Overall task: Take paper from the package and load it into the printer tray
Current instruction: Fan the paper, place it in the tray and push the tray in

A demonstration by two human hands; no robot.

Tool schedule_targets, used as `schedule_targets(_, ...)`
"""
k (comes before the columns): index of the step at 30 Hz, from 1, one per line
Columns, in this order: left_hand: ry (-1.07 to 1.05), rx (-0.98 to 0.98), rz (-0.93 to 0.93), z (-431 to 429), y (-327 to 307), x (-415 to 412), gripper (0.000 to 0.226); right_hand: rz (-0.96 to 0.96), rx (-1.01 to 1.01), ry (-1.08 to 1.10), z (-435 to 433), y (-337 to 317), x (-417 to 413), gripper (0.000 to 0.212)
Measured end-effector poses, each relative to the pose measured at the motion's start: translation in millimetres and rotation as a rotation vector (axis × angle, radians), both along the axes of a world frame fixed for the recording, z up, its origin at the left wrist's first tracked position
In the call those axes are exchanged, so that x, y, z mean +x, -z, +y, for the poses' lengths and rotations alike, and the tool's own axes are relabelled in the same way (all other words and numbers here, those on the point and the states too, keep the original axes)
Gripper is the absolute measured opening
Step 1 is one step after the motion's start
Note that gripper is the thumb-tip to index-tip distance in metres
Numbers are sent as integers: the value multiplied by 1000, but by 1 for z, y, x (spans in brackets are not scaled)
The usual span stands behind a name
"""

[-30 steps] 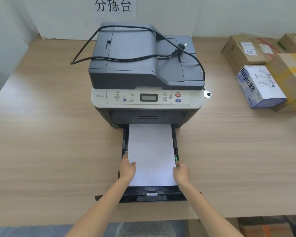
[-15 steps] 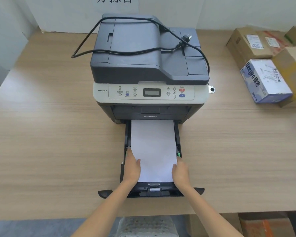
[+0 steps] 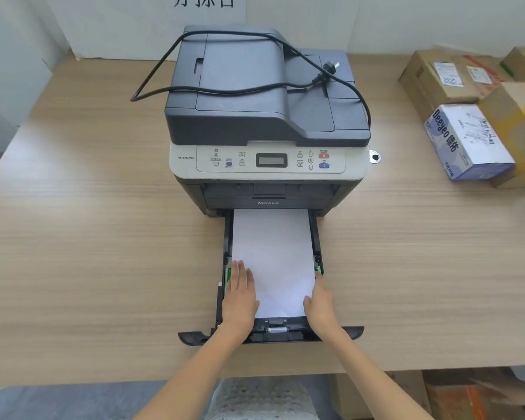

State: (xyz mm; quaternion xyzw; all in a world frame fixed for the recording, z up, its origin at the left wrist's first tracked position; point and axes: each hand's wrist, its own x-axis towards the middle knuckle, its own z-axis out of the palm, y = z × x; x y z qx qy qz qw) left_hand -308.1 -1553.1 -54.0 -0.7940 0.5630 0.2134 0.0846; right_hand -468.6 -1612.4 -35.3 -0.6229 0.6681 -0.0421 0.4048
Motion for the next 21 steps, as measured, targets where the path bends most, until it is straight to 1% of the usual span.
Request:
schedule_targets(4, 86, 14, -94, 1, 2, 0, 67, 147, -45, -85, 5, -5, 0, 57)
schedule_targets(7, 118, -5, -73, 2, 4, 1, 66, 309, -74, -152, 10, -9, 2, 57)
schedule_targets(10, 198, -30, -23, 2, 7, 1, 68, 432, -126, -232, 19, -6, 4, 64)
schedule_targets(13, 203, -24, 39, 2, 7, 2, 67, 486, -133, -251, 27, -4, 7, 69)
schedule_targets(17, 176, -17, 79, 0, 4, 1, 68, 513, -172, -255, 37, -3, 10, 63)
schedule_targets(19, 165, -12, 84, -1, 4, 0, 69, 528, -158, -311, 42, -2, 10, 63)
schedule_targets(21, 157, -9, 89, -1, 3, 0, 70, 566, -172, -365, 45, 0, 7, 55)
